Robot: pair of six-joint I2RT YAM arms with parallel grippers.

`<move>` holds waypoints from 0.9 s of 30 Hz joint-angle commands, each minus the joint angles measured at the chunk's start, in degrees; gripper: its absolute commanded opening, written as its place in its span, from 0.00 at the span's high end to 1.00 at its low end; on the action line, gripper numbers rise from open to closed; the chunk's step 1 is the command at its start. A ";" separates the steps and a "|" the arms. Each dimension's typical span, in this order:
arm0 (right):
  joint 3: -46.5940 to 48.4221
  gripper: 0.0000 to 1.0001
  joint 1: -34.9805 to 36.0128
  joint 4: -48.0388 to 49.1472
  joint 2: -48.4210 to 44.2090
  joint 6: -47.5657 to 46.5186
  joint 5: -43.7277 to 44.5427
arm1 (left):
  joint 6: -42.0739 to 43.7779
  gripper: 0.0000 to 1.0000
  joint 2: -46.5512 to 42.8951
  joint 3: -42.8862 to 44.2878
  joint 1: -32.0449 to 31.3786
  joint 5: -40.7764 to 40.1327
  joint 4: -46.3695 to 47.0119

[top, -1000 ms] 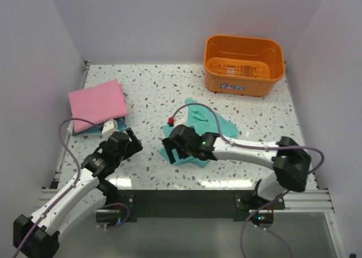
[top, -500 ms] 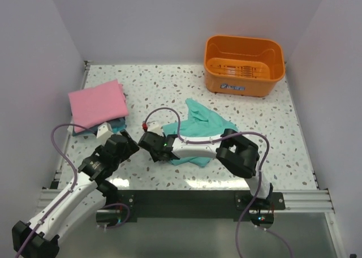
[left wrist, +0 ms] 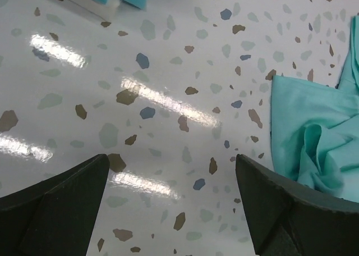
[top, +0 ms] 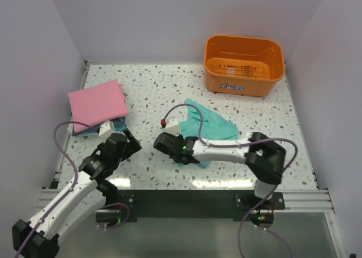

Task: Fold and stack the t-shirts
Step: Flatten the tshirt out

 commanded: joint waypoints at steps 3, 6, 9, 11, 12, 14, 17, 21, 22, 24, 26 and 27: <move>-7.92 1.00 -1.22 1.42 -25.75 -1.73 10.91 | 6.97 0.00 4.27 0.98 -0.06 7.60 13.15; -11.45 1.00 -5.35 -7.10 -36.48 2.74 15.38 | 8.29 0.00 12.33 2.21 -0.06 10.59 18.51; -15.75 1.00 -12.11 -15.71 -46.76 7.40 19.16 | 9.61 0.00 17.62 2.91 -0.06 14.45 25.35; -17.60 1.00 -16.06 -22.19 -51.34 10.64 21.71 | 10.49 0.00 22.90 3.35 -0.14 17.88 28.98; -17.87 1.00 -16.95 -24.76 -55.79 11.96 24.86 | 10.76 0.00 26.13 3.79 -0.15 18.33 31.34; -18.13 1.00 -18.45 -30.99 -59.25 14.86 27.17 | 11.28 0.00 29.14 5.11 -0.50 18.42 33.46; -18.48 1.00 -18.81 -34.70 -62.52 16.19 28.49 | 13.13 0.00 34.94 7.83 -0.93 18.07 36.55; -18.57 1.00 -18.90 -41.73 -62.26 22.68 30.24 | 14.36 0.00 43.45 11.87 -1.20 16.49 39.80; -18.40 1.00 -18.98 -43.14 -62.17 23.92 30.77 | 14.27 0.00 44.79 13.18 -1.37 15.71 39.98; -17.70 1.00 -18.90 -45.87 -62.17 25.86 32.01 | 15.06 0.05 48.83 14.77 -1.72 15.79 40.07; -17.26 1.00 -18.90 -45.44 -62.52 24.73 31.92 | 15.50 0.08 51.38 16.79 -2.69 13.68 39.54; -17.34 1.00 -18.90 -45.18 -62.78 24.20 31.92 | 15.85 0.10 53.83 17.41 -2.96 13.15 39.10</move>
